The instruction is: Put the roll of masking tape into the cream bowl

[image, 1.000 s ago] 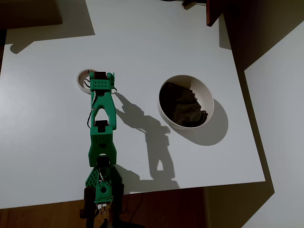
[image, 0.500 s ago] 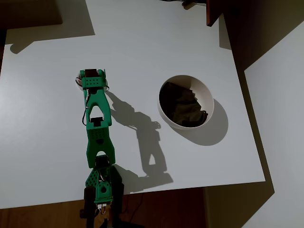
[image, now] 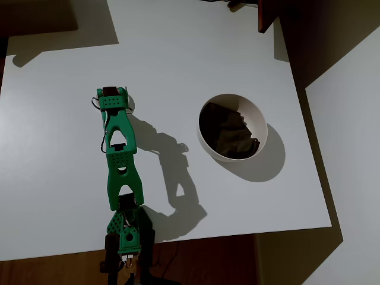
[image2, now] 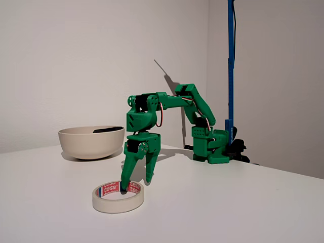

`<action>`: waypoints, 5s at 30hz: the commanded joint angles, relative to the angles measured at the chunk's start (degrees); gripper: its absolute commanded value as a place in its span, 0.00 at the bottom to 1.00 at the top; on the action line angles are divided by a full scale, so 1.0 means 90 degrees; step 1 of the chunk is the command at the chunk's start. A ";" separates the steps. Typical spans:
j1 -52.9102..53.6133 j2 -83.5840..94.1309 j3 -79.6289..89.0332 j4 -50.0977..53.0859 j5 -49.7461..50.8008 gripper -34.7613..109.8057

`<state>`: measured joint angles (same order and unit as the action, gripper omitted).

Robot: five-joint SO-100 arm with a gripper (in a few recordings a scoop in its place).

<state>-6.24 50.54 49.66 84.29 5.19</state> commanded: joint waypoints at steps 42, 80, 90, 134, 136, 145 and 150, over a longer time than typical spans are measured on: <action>-0.0068 0.1611 -0.0977 0.0811 0.0098 0.18; 0.4727 0.5742 -0.1582 0.0811 -0.0127 0.18; 0.6309 0.5029 -0.1572 0.0098 -0.0361 0.18; 0.6885 0.1621 -0.1582 -0.1045 -0.0703 0.28; 0.6885 0.1631 -0.1582 -0.1045 -0.0684 0.42; 0.6865 0.1680 -0.1582 -0.1084 -0.0615 0.37; 0.6865 0.1680 -0.1582 -0.1084 -0.0615 0.30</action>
<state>54.93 61.88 38.94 75.06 -0.18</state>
